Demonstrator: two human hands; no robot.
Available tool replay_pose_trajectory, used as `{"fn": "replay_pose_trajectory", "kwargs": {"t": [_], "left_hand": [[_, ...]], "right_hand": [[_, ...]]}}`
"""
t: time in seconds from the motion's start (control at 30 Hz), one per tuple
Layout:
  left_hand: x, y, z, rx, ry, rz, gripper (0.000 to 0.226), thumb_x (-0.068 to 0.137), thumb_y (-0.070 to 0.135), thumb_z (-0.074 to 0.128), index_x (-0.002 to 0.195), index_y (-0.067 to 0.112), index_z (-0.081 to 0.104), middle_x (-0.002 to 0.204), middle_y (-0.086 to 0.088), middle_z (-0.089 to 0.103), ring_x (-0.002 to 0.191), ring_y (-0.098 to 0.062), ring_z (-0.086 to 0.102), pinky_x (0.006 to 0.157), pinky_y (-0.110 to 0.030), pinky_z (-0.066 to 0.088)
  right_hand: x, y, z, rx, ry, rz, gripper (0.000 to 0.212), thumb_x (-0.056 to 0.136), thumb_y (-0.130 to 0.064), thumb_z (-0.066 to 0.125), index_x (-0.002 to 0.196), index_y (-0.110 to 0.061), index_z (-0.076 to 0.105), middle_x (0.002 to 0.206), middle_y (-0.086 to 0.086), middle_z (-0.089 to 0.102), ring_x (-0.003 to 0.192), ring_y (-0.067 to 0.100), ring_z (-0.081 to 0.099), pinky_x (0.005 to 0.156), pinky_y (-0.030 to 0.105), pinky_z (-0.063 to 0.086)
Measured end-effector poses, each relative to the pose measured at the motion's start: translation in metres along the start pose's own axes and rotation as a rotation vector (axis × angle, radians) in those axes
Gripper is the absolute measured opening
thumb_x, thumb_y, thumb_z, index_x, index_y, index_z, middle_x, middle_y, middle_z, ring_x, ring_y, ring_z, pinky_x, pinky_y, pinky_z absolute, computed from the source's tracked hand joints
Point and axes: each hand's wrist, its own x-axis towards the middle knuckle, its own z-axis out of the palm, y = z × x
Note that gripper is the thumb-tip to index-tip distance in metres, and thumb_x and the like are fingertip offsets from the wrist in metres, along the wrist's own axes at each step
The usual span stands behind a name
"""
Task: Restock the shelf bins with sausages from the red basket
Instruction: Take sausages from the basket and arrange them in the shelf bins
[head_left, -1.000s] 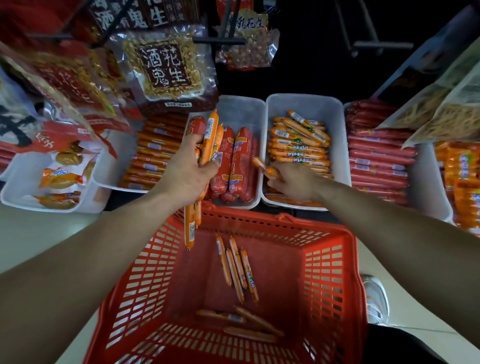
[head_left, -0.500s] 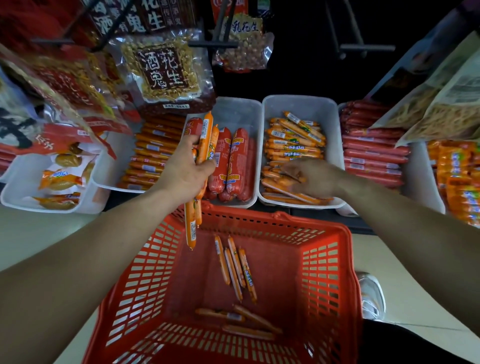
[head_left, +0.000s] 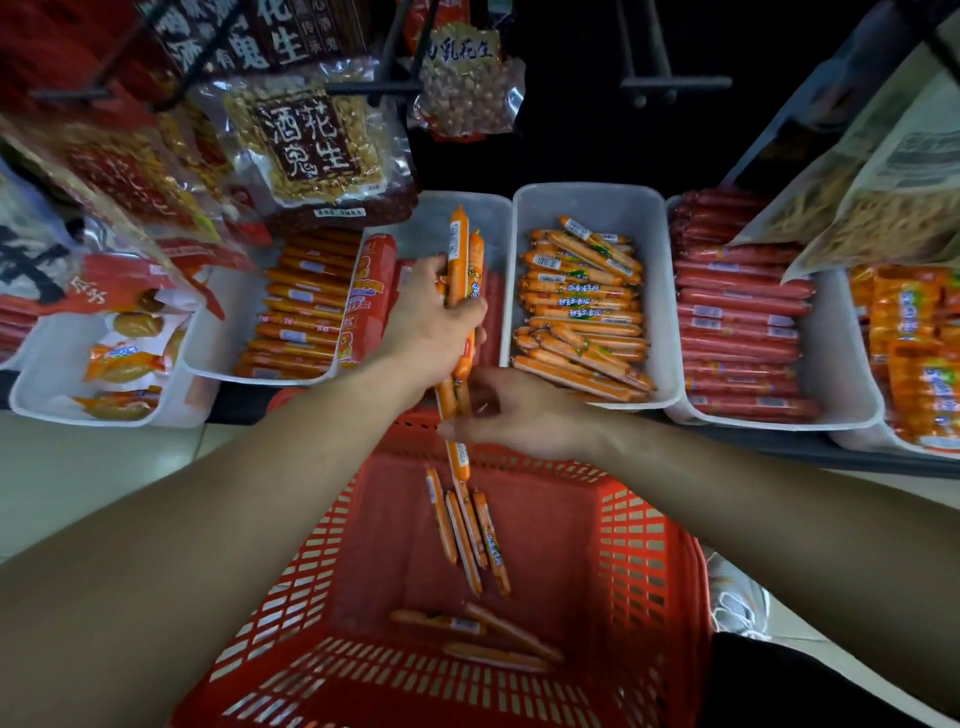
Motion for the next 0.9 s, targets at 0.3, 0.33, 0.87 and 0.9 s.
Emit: {"fn": "replay_pose_trajectory", "kwargs": {"t": [0.3, 0.33, 0.87, 0.9], "left_hand": [[0.007, 0.008, 0.008, -0.250, 0.097, -0.045, 0.021, 0.093, 0.011, 0.064, 0.112, 0.015, 0.055, 0.076, 0.000, 0.065, 0.057, -0.012, 0.066, 0.048, -0.028, 0.049], [0.009, 0.009, 0.007, -0.296, 0.104, -0.052, 0.014, 0.093, 0.009, 0.064, 0.106, 0.013, 0.058, 0.076, 0.000, 0.066, 0.056, -0.013, 0.066, 0.049, -0.028, 0.050], [0.044, -0.011, 0.005, 0.468, -0.225, 0.098, 0.023, 0.102, 0.020, 0.053, 0.124, 0.021, 0.053, 0.083, -0.004, 0.063, 0.056, -0.012, 0.055, 0.049, -0.024, 0.042], [0.046, -0.008, 0.012, 0.524, -0.255, 0.136, 0.026, 0.101, 0.019, 0.054, 0.128, 0.020, 0.054, 0.081, 0.001, 0.060, 0.058, -0.010, 0.054, 0.049, -0.022, 0.040]], "right_hand": [[0.000, -0.011, -0.008, 0.007, 0.060, 0.036, 0.019, 0.096, -0.032, 0.062, 0.097, -0.017, 0.051, 0.072, 0.005, 0.066, 0.060, 0.014, 0.063, 0.057, 0.033, 0.052], [0.001, -0.012, -0.016, -0.054, 0.046, 0.043, 0.022, 0.096, -0.035, 0.062, 0.098, -0.017, 0.050, 0.072, 0.004, 0.065, 0.059, 0.012, 0.062, 0.056, 0.031, 0.051], [-0.006, 0.062, -0.124, -0.831, 0.032, 0.236, 0.059, 0.090, -0.049, 0.060, 0.140, -0.021, 0.044, 0.132, 0.008, 0.057, 0.118, 0.029, 0.053, 0.092, 0.037, 0.047], [-0.010, 0.063, -0.129, -0.860, 0.084, 0.217, 0.057, 0.090, -0.049, 0.060, 0.139, -0.023, 0.048, 0.130, 0.008, 0.057, 0.119, 0.029, 0.052, 0.095, 0.039, 0.047]]}}
